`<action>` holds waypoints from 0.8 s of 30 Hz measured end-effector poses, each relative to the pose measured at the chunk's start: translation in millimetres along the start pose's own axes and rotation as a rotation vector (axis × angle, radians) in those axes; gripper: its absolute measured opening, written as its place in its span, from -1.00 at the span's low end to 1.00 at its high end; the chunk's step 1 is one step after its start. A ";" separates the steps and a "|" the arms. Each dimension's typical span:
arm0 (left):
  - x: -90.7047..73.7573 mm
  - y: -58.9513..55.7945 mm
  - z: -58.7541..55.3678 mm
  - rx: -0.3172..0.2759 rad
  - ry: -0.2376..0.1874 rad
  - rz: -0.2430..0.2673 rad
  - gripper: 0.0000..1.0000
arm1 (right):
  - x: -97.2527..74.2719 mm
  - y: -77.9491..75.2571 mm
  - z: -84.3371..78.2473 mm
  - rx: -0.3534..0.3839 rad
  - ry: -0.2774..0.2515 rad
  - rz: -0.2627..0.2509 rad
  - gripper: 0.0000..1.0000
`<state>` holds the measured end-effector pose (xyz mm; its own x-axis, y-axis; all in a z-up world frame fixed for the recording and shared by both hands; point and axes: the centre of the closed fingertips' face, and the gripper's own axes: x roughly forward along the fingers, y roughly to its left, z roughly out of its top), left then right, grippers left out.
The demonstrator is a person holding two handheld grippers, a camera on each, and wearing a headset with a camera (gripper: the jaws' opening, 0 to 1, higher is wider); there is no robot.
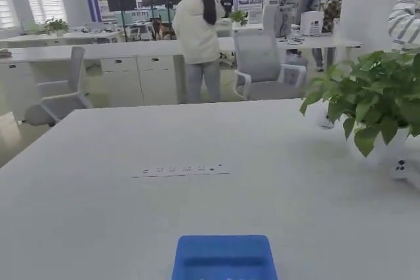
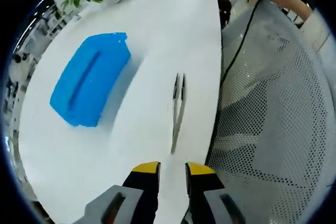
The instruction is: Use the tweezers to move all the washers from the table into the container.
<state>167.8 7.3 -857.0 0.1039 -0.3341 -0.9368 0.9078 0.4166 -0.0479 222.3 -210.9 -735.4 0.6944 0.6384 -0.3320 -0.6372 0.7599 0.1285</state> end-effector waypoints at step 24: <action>-145.1 46.1 34.4 -0.591 -1.085 0.511 0.80 | -13.3 -38.3 31.1 0.066 -0.205 -0.156 0.94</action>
<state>208.6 46.0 -711.4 0.8953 -0.4158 -0.1601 0.3883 0.9043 -0.1773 247.9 -244.6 -706.7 0.8398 0.5197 -0.1573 -0.4991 0.8529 0.1532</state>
